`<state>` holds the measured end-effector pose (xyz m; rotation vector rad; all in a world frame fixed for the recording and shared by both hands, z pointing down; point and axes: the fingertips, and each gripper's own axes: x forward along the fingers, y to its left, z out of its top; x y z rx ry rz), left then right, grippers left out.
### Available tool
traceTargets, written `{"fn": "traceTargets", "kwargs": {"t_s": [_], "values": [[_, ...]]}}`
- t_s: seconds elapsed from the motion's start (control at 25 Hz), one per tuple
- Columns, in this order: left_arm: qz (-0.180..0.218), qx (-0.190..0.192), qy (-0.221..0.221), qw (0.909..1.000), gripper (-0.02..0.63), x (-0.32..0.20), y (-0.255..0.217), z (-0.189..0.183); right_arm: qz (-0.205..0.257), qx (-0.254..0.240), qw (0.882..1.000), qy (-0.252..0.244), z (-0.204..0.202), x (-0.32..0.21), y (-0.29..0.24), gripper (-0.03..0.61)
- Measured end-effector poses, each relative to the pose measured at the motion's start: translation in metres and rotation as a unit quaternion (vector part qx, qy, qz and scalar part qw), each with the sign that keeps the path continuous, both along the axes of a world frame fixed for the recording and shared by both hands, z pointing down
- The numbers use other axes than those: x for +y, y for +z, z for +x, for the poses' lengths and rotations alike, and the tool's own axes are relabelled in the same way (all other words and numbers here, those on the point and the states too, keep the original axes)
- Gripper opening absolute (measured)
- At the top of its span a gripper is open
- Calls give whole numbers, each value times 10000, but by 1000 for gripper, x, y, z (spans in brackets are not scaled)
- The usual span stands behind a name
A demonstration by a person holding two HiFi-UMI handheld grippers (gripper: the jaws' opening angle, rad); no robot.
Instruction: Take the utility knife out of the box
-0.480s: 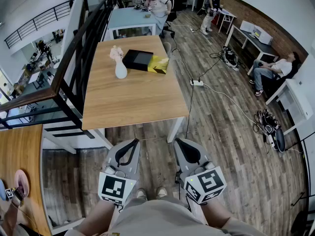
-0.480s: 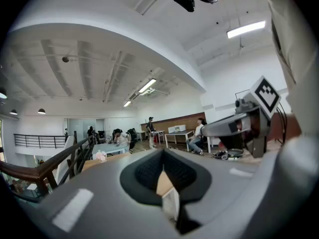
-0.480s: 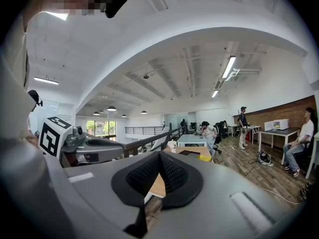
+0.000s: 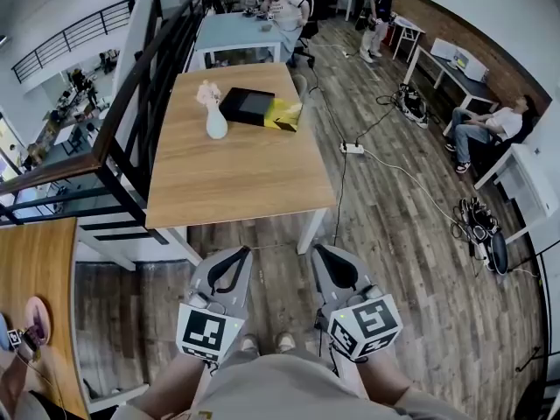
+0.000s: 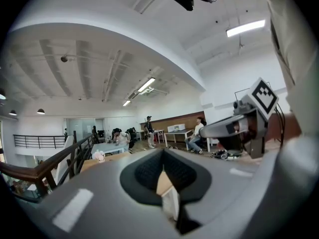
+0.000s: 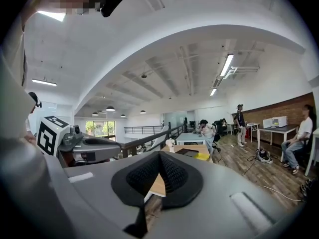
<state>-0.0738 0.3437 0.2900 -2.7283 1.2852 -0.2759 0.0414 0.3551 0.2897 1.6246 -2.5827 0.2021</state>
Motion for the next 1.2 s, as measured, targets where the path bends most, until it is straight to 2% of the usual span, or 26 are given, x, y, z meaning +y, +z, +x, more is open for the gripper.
{"fn": "traceTargets", "kwargs": {"t_s": [0.8,0.92,1.2], "values": [[-206,-43,-148,9997,2,-6,14,41,-43,83,9998,-190,40,-11,16,0],[-142,-143,-146,9997,2,-5,17,47,-59,51,9998,-203,47,-11,19,0],[-261,-80,-293,9992,2,-4,22,60,-172,-134,9991,-377,58,-12,29,0]]}}
